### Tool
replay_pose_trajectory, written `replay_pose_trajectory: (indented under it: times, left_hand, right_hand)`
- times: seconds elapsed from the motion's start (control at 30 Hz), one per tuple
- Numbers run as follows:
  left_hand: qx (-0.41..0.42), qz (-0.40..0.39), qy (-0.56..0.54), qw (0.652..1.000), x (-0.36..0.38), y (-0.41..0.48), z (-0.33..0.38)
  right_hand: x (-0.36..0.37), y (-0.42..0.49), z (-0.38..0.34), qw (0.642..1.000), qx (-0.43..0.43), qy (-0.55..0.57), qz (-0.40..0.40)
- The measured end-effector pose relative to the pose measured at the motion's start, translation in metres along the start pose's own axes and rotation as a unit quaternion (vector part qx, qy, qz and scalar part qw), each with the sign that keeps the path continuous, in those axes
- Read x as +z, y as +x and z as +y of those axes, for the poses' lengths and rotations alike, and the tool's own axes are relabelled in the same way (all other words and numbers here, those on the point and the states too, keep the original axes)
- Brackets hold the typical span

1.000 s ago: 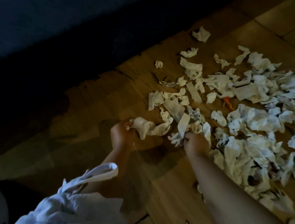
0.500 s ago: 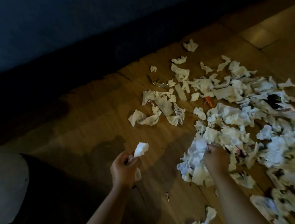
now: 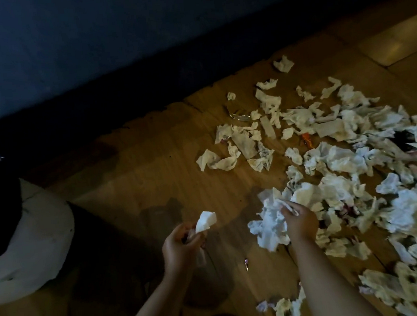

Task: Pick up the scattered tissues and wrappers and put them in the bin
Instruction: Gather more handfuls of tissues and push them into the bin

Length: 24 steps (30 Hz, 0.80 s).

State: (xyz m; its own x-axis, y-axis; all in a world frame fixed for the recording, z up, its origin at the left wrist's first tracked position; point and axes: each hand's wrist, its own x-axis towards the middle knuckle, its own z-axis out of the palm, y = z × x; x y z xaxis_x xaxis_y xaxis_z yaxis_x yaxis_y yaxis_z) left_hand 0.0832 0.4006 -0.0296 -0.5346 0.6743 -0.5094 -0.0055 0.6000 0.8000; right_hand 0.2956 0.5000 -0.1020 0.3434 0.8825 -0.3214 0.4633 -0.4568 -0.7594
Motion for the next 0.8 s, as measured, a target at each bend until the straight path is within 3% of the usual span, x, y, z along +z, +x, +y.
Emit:
replay_pose_trajectory:
  times: [0.3, 0.47, 0.6, 0.8]
  left_hand:
    - [-0.002, 0.001, -0.061, 0.998, -0.043, -0.019, 0.044]
    - [0.043, 0.005, -0.121, 0.992, -0.115, -0.044, 0.071]
    - [0.072, 0.023, -0.153, 0.985, -0.185, -0.065, 0.086]
    - [0.072, 0.095, -0.207, 0.971, -0.294, -0.075, 0.106]
  right_hand:
    - [0.006, -0.069, -0.09, 0.94, 0.125, 0.273, -0.164]
    - [0.028, -0.128, -0.15, 0.918, 0.106, 0.284, -0.256]
    - [0.044, -0.181, -0.212, 0.875, 0.097, 0.348, -0.322]
    - [0.07, -0.258, -0.305, 0.837, 0.03, 0.354, -0.416]
